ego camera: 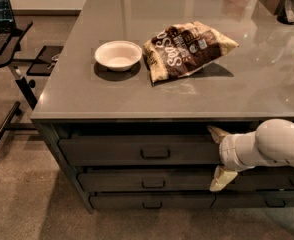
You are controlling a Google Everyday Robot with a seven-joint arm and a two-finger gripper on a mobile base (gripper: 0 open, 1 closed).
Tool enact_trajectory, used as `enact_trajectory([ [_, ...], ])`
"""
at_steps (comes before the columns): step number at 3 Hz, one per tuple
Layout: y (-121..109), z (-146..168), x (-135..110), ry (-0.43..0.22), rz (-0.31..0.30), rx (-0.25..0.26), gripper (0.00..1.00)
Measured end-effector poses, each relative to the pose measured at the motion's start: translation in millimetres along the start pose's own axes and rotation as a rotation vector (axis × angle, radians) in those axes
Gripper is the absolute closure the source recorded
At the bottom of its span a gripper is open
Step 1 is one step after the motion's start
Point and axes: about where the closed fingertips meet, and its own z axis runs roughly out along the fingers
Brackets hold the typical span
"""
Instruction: Open top drawer
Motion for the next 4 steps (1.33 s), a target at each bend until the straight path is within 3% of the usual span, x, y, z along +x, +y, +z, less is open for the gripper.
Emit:
enact_trajectory([
  [1, 0, 0, -1, 0.0, 0.0, -0.001, 0.0],
  [2, -5, 3, -3, -0.056, 0.009, 0.012, 0.0],
  [3, -30, 18, -21, -0.22, 0.044, 0.044, 0.0],
  [4, -27, 28, -1, -0.19, 0.087, 0.025, 0.0],
])
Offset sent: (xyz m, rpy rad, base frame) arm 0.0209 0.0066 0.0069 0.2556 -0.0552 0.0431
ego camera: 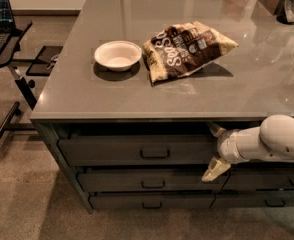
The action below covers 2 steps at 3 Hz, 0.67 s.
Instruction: Open top drawer
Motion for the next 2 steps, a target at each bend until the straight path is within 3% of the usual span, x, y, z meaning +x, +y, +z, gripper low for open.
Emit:
enact_trajectory([
  [2, 0.8, 7.9, -1.3, 0.003, -0.009, -0.021, 0.0],
])
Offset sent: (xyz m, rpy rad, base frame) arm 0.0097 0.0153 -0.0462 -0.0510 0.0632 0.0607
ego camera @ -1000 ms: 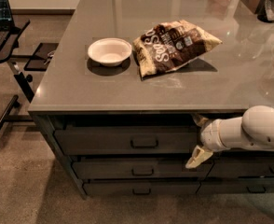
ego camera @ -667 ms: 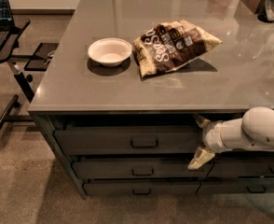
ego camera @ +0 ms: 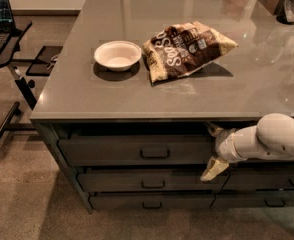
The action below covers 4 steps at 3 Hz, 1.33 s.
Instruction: Open top drawer
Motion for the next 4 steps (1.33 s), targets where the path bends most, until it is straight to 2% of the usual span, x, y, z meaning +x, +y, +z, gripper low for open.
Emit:
enact_trajectory([
  [1, 0.0, 0.0, 0.0, 0.0, 0.0, 0.0, 0.19],
  [3, 0.0, 0.1, 0.0, 0.0, 0.0, 0.0, 0.66],
  [4, -7.5, -2.7, -2.2, 0.0, 0.0, 0.0, 0.89],
])
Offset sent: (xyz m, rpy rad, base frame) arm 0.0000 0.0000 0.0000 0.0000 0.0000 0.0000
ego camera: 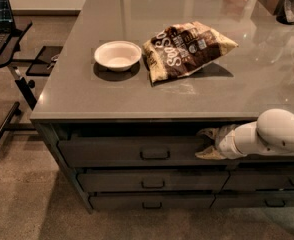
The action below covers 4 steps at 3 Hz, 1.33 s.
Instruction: Open top drawer
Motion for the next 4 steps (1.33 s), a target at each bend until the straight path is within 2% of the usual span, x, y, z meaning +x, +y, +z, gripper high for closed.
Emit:
enact_trajectory([
  [1, -4, -6, -5, 0.0, 0.0, 0.0, 1.0],
  [2, -7, -9, -7, 0.0, 0.0, 0.0, 1.0],
  [4, 19, -26, -9, 0.013, -0.02, -0.021, 1.0],
])
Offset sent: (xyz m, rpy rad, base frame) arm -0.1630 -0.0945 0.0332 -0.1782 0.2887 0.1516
